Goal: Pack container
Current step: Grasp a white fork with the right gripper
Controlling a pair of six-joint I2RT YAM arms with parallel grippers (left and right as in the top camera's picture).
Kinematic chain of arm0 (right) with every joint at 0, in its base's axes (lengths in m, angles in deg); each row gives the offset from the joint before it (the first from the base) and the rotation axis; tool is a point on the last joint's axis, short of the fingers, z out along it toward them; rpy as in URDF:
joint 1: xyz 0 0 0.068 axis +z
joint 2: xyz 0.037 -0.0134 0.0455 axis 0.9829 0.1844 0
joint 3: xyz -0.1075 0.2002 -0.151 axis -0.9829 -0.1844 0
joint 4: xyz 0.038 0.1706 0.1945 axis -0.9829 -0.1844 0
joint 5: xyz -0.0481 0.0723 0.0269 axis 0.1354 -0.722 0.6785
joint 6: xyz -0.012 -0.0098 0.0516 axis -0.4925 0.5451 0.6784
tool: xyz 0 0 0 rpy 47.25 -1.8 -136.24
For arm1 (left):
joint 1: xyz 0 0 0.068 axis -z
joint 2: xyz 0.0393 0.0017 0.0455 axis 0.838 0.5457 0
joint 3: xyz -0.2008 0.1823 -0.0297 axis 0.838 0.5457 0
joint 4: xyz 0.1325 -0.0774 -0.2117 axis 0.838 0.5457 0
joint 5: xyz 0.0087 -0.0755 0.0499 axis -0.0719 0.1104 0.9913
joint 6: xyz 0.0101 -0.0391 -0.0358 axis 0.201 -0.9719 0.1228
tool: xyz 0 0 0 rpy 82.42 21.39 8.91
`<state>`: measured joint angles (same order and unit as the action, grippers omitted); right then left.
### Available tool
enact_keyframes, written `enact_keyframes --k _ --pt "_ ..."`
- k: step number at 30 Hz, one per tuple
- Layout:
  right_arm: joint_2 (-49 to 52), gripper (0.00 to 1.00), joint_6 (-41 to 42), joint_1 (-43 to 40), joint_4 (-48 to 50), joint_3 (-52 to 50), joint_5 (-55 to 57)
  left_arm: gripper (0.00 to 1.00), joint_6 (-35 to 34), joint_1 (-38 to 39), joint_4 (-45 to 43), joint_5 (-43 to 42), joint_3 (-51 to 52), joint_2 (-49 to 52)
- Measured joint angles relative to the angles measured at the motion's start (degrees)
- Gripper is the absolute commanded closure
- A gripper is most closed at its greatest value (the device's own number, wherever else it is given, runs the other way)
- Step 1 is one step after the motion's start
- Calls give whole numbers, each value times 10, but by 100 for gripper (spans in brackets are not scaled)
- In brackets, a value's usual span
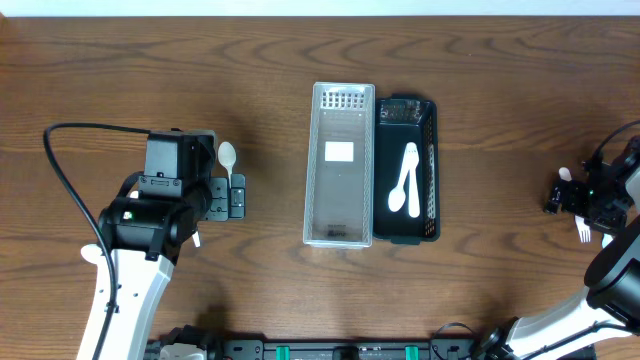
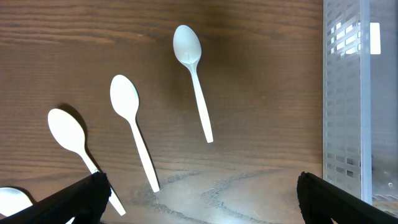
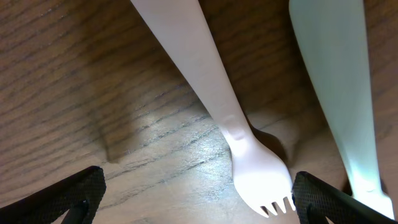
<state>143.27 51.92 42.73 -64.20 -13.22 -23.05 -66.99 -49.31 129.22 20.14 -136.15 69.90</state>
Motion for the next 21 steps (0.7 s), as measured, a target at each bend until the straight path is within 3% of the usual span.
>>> enact_keyframes --k 21 --pt "0 1 -13 0 13 -4 0 2 0 0 0 0 0 0"
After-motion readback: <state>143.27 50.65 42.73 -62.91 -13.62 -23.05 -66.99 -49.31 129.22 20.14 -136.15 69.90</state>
